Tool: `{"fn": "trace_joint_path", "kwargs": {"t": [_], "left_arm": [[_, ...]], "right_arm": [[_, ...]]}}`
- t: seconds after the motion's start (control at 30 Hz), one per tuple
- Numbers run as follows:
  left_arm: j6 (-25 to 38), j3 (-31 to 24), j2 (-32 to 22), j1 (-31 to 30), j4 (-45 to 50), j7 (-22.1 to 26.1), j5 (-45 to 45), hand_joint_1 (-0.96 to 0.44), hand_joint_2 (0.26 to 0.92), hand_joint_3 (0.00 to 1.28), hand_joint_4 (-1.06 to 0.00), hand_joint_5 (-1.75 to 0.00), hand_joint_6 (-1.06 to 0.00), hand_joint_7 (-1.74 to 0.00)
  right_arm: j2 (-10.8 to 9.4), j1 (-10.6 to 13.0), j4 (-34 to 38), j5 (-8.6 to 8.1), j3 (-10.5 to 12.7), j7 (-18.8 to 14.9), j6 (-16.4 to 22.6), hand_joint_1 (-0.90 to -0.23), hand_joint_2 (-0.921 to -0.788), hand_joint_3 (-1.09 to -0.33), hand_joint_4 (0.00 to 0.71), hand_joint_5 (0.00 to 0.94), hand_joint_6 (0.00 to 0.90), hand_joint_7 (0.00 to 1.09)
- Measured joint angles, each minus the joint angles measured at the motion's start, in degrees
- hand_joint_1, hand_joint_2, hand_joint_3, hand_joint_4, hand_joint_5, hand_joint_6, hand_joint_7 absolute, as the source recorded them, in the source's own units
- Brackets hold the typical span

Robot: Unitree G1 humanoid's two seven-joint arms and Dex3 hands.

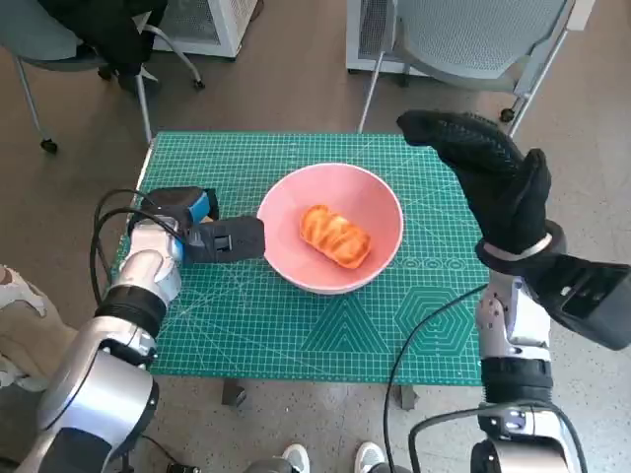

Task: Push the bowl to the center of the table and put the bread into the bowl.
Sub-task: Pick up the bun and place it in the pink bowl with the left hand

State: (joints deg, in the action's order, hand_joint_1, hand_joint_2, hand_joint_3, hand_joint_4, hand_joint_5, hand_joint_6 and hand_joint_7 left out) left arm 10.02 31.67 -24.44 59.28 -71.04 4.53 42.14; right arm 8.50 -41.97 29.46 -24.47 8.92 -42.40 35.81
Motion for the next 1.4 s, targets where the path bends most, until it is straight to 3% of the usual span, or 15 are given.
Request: {"fn": "trace_joint_path", "kwargs": {"t": [0.1, 0.17, 0.23, 0.33, 0.5, 1.0, 1.4], "left_arm": [[0.5, -0.6, -0.4, 0.0, 1.8, 1.4, -0.3, 0.0, 0.599, 0.68, -0.6, -1.53, -0.65, -1.17], [1.0, -1.2, -0.8, 0.1, 3.9, 2.4, -0.5, 0.0, 0.589, 0.72, -0.58, -1.57, -0.65, -1.14], [1.5, -1.8, -1.4, 0.0, 6.8, 3.1, -0.7, 0.0, 0.631, 0.65, -0.58, -1.55, -0.65, -1.1], [2.4, -3.2, -2.8, 0.0, 12.3, 3.8, -1.0, 0.0, 0.745, 0.42, -0.61, -1.46, -0.66, -1.02], [4.5, -5.9, -5.5, -1.2, 23.7, 4.7, -1.6, 0.0, 0.815, 0.27, -0.63, -1.38, -0.69, -0.99], [10.1, -14.7, -10.3, -11.1, 57.5, 8.8, -1.8, 0.0, 0.845, 0.14, -0.74, -1.26, -0.76, -0.89], [12.8, -17.0, -10.5, -13.1, 66.6, 10.5, -1.1, 0.0, 0.893, 0.05, -0.78, -1.11, -0.69, -1.05]], "right_arm": [[0.0, 0.0, 0.3, -0.01, 0.0, -0.1, 0.2, -0.71, -0.921, -0.815, 0.034, 0.0, -0.001, 0.29], [0.0, -0.1, 0.6, -0.01, 0.0, -0.1, 0.2, -0.71, -0.921, -0.815, 0.034, 0.0, -0.001, 0.29], [-0.1, -0.3, 0.9, -0.01, 0.0, -0.1, 0.3, -0.709, -0.921, -0.816, 0.034, 0.0, -0.001, 0.29], [-0.3, -0.5, 1.0, 0.0, -0.1, -0.1, 0.3, -0.709, -0.921, -0.816, 0.034, 0.0, -0.001, 0.29], [-0.6, -1.1, 1.2, -0.01, -0.2, -0.1, 0.6, -0.708, -0.921, -0.816, 0.037, 0.001, -0.001, 0.29], [-1.3, -2.0, 2.5, -0.11, -0.1, -0.4, 1.2, -0.708, -0.921, -0.818, 0.044, 0.004, -0.001, 0.28], [-2.2, -2.4, 3.7, -0.15, -0.1, -1.1, 1.5, -0.709, -0.921, -0.818, 0.045, 0.003, -0.001, 0.28]]}}
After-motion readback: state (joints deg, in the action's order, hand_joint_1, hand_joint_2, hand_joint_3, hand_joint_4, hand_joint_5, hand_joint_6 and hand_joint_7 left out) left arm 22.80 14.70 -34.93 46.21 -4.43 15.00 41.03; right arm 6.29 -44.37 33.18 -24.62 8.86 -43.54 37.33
